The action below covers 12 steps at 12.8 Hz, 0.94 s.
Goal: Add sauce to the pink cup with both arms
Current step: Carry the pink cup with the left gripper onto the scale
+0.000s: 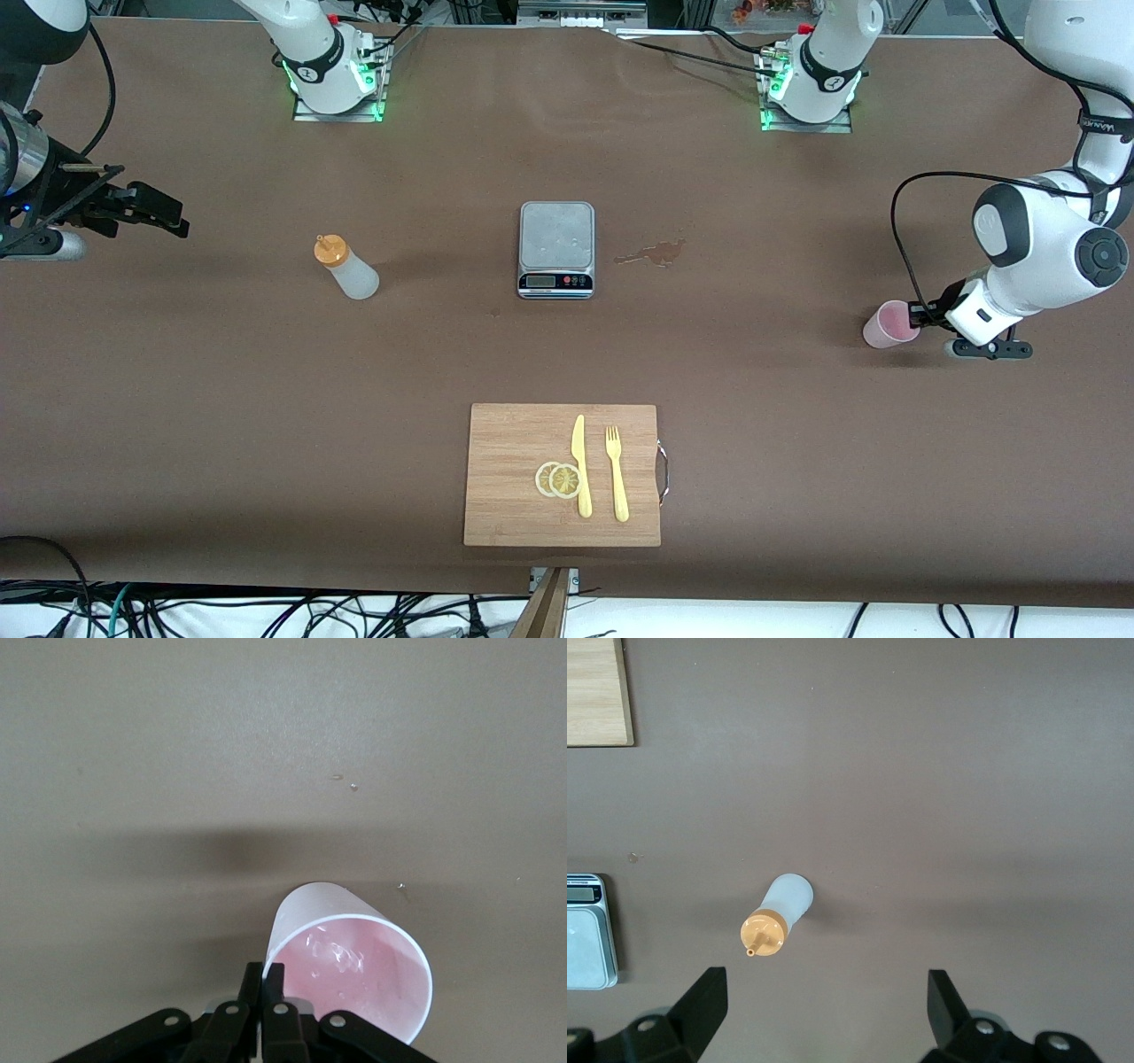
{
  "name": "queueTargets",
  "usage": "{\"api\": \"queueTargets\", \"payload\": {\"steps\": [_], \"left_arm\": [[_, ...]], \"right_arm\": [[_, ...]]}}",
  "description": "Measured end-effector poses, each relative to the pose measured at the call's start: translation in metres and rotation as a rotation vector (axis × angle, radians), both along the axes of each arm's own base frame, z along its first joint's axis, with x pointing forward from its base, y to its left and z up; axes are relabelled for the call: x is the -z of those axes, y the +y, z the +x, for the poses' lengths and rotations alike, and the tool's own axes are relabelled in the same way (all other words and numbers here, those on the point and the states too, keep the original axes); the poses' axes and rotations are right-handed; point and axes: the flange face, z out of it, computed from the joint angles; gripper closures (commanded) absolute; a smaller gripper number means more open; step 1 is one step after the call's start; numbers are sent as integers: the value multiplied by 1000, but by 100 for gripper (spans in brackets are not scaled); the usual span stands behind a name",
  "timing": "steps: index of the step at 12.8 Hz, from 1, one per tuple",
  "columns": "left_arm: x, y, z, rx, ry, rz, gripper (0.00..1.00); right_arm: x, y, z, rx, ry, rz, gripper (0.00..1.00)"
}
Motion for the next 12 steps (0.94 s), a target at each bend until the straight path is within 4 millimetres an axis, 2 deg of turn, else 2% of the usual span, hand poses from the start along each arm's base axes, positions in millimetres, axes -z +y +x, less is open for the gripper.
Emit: {"api": "queueTargets", "payload": {"steps": [1, 2, 3, 4, 6, 8, 9, 12], "left_arm": [[-5, -8, 6, 1, -3, -6, 100], [-13, -25, 14, 3, -1, -25, 100], [-22, -52, 23, 11, 0, -46, 100], [-33, -90, 32, 26, 0, -60, 100], [-56, -179, 38, 43, 2, -63, 100], [-72, -271, 24, 56, 27, -68, 100], [-75, -309, 13, 45, 39, -78, 100], [-81, -396, -21, 30, 63, -92, 100]], "right_arm": [[0, 0, 0, 0, 0, 0, 0], [0, 0, 0, 0, 0, 0, 0], [0, 0, 0, 0, 0, 0, 0], [0, 0, 0, 0, 0, 0, 0], [0, 0, 0, 1, 0, 0, 0], [0, -1, 0, 1, 0, 0, 0], [0, -1, 0, 1, 0, 0, 0], [0, -1, 0, 1, 0, 0, 0]]}}
